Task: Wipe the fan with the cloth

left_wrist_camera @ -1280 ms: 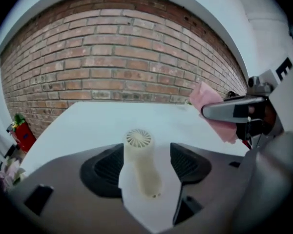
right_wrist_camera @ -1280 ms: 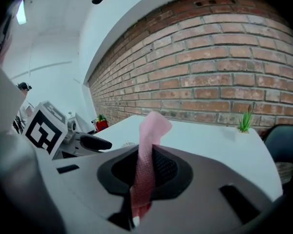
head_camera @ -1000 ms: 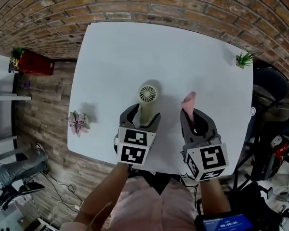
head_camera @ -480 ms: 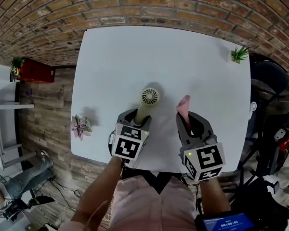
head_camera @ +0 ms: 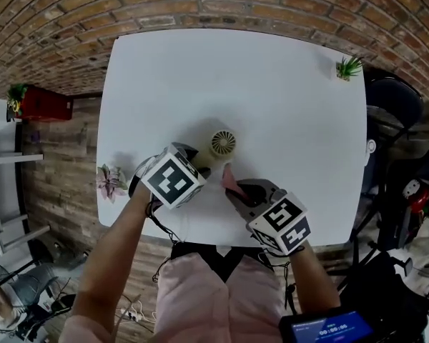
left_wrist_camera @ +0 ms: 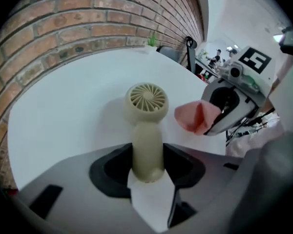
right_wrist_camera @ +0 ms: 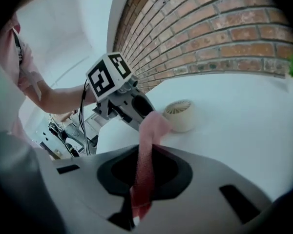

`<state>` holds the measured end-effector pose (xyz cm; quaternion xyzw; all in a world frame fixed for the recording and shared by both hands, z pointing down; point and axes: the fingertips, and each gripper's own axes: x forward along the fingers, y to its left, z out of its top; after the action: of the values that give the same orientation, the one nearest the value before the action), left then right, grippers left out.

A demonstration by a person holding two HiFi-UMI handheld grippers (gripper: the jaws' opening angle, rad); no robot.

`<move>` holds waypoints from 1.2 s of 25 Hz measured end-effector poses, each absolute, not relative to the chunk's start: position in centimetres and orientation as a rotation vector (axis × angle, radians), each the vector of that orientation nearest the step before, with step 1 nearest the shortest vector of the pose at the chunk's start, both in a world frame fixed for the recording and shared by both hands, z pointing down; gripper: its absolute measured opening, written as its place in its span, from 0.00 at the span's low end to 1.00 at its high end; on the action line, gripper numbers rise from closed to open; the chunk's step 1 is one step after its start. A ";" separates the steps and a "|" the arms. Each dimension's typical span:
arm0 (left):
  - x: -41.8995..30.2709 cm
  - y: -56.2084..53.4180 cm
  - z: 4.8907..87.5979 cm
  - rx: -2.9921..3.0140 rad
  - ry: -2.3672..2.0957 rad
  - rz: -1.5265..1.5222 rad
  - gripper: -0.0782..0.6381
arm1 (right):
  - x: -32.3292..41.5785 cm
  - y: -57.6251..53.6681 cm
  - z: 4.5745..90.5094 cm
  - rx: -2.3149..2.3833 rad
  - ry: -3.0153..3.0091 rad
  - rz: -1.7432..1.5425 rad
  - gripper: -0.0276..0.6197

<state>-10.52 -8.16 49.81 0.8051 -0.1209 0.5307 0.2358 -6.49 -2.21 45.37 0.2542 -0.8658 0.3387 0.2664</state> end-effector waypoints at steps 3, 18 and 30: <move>-10.7 -7.8 49.7 2.207 -0.271 1.525 0.39 | -7.8 -2.0 46.6 0.652 -2.337 0.966 0.10; -10.6 -7.7 49.9 2.230 -0.128 1.633 0.39 | -8.0 -5.5 48.5 0.856 -2.195 1.115 0.10; -10.5 -7.6 50.0 2.247 -0.095 1.659 0.39 | -6.0 -6.0 49.1 1.017 -2.097 1.208 0.10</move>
<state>-10.49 -7.59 49.97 0.7920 -0.0333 0.5847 0.1726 -6.02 -6.00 49.11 0.3747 -0.7723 0.4449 0.2554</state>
